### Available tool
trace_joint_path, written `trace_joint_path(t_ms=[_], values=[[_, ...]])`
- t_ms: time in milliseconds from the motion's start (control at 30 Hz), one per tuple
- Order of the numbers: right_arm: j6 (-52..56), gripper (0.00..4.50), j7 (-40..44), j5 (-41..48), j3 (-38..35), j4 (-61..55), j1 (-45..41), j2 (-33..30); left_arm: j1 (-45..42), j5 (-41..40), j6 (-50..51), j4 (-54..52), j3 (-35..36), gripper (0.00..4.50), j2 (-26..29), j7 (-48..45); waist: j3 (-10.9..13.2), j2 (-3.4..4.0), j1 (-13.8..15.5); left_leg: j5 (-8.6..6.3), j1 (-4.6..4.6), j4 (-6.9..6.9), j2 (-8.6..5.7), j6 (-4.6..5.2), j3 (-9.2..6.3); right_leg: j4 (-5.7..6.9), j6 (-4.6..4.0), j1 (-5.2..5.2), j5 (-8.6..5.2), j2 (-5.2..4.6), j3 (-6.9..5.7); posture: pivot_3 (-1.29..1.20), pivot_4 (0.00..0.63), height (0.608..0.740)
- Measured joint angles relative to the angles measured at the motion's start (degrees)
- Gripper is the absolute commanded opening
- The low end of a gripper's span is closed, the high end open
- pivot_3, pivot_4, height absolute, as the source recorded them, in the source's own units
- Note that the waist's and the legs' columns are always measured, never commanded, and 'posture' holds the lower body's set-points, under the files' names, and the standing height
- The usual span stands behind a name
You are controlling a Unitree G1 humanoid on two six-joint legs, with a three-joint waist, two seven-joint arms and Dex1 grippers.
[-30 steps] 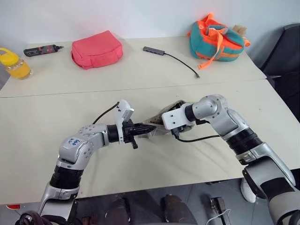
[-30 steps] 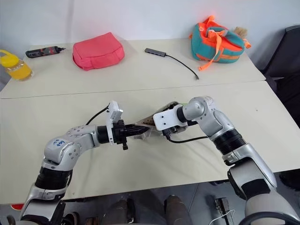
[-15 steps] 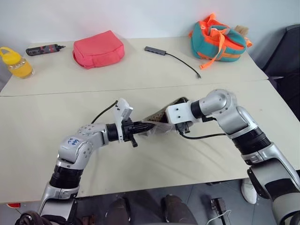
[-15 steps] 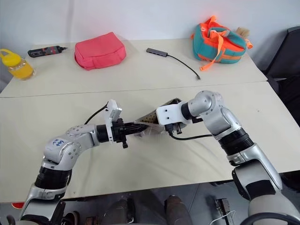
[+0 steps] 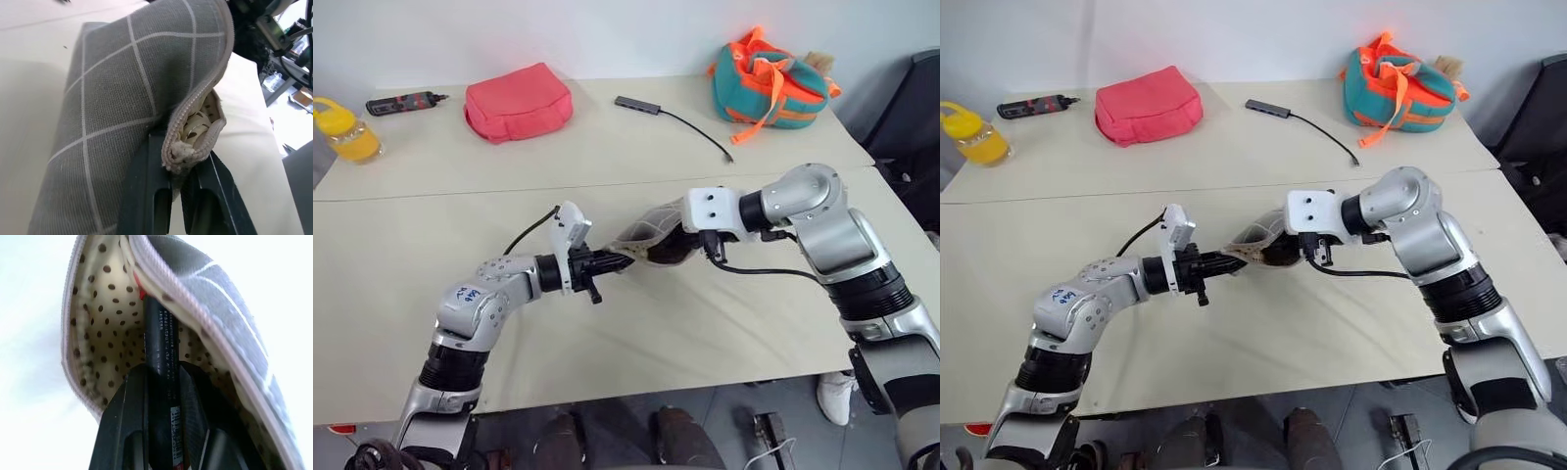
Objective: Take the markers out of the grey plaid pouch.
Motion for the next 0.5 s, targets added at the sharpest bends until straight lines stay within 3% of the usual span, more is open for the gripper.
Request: trace_joint_path(t_ms=[100,200,500], values=[[-0.3,0.54,0.2,0.2,-0.5,0.1,0.0,-2.0,-0.3,2.3,-2.6,2.6,1.1,0.0,-0.1,2.1,0.0,0.0,0.0,0.0,0.0,0.0,0.0,0.01,0.01,-0.04,0.0,0.0,0.0,0.0,0.03,0.0,0.15,0.74],[-0.5,0.54,-0.9,2.1,-1.8,0.2,-0.2,0.0,-1.4,4.7,-6.4,5.0,2.9,0.0,-0.1,3.6,0.0,0.0,-0.4,0.0,0.01,-0.01,0.03,0.0,0.05,0.0,0.0,-0.02,0.0,0.05,0.08,0.0,0.15,0.74],[-4.5,0.54,-4.2,3.4,-1.7,2.8,-1.7,3.5,0.5,9.7,-11.1,2.7,-1.2,0.0,-1.6,3.5,0.0,-0.01,0.0,-0.02,-0.04,-0.02,0.01,0.02,0.04,-0.01,0.04,-0.05,0.02,0.0,0.04,0.0,0.15,0.74]])
